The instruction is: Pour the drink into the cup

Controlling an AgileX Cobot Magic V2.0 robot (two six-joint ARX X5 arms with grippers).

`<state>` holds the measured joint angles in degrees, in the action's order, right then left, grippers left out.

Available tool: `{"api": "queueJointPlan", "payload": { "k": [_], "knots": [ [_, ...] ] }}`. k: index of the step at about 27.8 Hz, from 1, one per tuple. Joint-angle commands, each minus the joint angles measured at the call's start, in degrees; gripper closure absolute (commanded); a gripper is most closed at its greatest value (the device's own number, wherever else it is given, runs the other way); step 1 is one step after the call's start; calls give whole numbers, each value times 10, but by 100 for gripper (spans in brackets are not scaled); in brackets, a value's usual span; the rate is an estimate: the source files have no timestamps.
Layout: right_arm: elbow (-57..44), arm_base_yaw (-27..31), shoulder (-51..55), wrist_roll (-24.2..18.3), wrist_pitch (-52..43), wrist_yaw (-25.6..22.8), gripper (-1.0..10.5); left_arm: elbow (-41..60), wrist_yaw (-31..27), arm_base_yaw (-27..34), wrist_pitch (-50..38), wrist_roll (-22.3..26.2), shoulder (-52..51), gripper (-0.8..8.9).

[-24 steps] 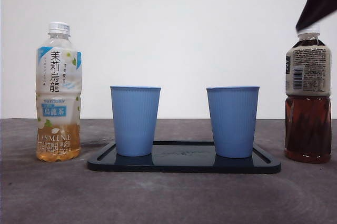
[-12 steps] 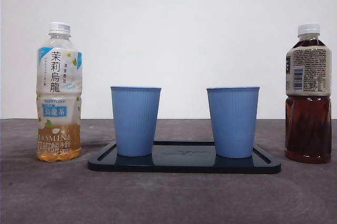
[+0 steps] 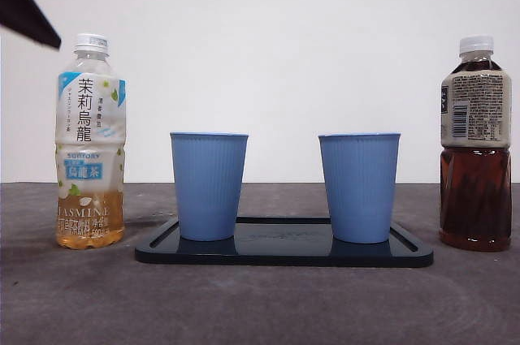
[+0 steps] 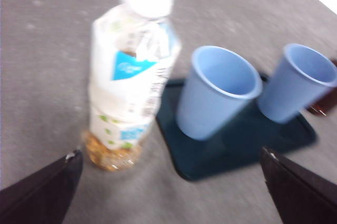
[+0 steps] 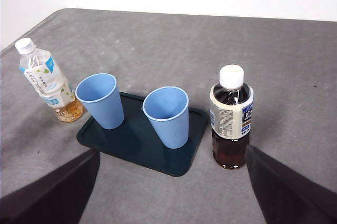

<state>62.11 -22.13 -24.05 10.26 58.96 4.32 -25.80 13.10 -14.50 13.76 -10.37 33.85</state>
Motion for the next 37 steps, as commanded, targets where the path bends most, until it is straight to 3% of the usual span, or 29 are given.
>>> {"api": "queueJointPlan", "payload": {
  "k": [1,6,24,37],
  "knots": [
    [13,-3,-2,-8,-3,-2,504,25,-19,-2,-87,-11,10,223],
    [14,-3,-2,-6,-3,-2,504,64,-24,-2,-174,-2,56,193],
    [16,-3,-2,-1,-3,-2,504,65,-24,-20,-424,16,294,193],
    [16,-3,-2,3,-2,-2,504,65,-24,-20,-539,24,399,197]
  ]
}}
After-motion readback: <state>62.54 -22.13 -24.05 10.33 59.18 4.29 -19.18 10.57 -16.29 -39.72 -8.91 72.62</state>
